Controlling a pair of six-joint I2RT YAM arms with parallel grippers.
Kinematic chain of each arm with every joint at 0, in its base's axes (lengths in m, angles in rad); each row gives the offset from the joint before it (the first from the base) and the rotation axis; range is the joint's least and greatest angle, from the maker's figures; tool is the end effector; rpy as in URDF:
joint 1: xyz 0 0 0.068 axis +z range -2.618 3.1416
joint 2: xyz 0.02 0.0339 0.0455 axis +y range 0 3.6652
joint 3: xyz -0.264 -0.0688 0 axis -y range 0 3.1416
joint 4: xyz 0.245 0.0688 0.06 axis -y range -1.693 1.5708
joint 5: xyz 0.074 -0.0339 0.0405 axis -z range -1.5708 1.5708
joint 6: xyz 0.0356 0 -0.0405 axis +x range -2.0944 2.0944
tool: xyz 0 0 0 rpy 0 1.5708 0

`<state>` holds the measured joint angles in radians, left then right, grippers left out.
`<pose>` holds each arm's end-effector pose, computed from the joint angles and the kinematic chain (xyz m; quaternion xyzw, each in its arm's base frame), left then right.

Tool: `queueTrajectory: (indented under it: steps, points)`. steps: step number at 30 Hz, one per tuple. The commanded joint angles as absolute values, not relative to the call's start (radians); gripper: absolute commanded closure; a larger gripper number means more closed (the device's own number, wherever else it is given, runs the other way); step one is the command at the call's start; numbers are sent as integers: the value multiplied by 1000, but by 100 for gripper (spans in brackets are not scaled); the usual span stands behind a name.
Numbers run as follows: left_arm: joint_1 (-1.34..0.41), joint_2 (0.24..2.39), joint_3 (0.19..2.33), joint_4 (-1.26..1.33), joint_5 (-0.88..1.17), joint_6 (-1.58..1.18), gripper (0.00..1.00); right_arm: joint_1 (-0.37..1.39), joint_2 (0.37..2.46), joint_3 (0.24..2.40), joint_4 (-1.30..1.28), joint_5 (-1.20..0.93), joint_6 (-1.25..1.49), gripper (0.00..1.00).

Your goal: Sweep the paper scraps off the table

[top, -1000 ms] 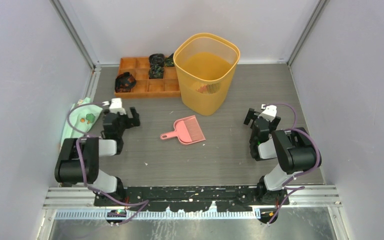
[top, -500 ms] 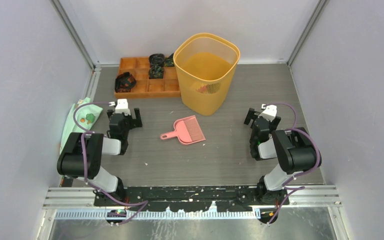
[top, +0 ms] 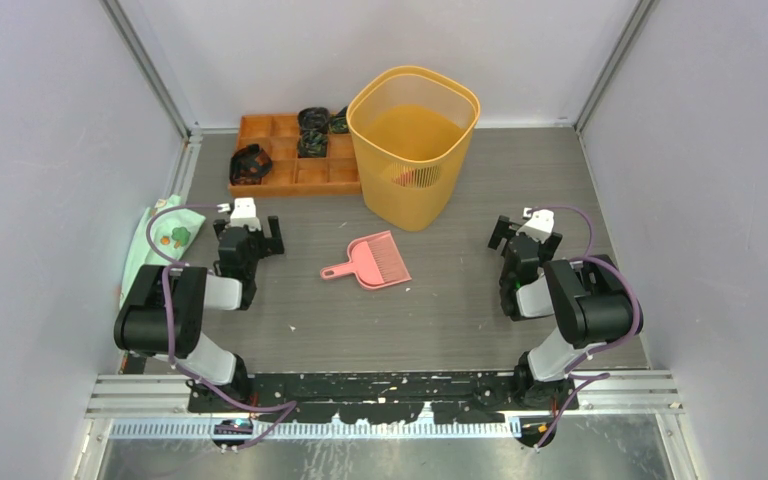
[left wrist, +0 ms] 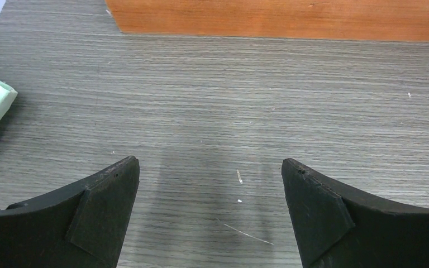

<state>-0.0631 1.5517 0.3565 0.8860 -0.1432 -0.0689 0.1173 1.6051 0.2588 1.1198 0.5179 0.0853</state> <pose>0.2645 -0.0116 0.1383 -0.0445 0.8054 0.0188 0.5908 0.2447 0.0111 0.1283 0.1473 0.7589 -0.1385 0.6191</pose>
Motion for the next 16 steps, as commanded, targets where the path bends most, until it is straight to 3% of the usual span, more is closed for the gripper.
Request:
queueTrajectory:
  steps: [1, 16]
  points:
    - [-60, 1548, 359, 954, -166, -48, 0, 115, 1582, 281, 1144, 524, 94, 0]
    - [-60, 1548, 359, 954, -166, -48, 0, 103, 1578, 297, 1105, 504, 102, 0]
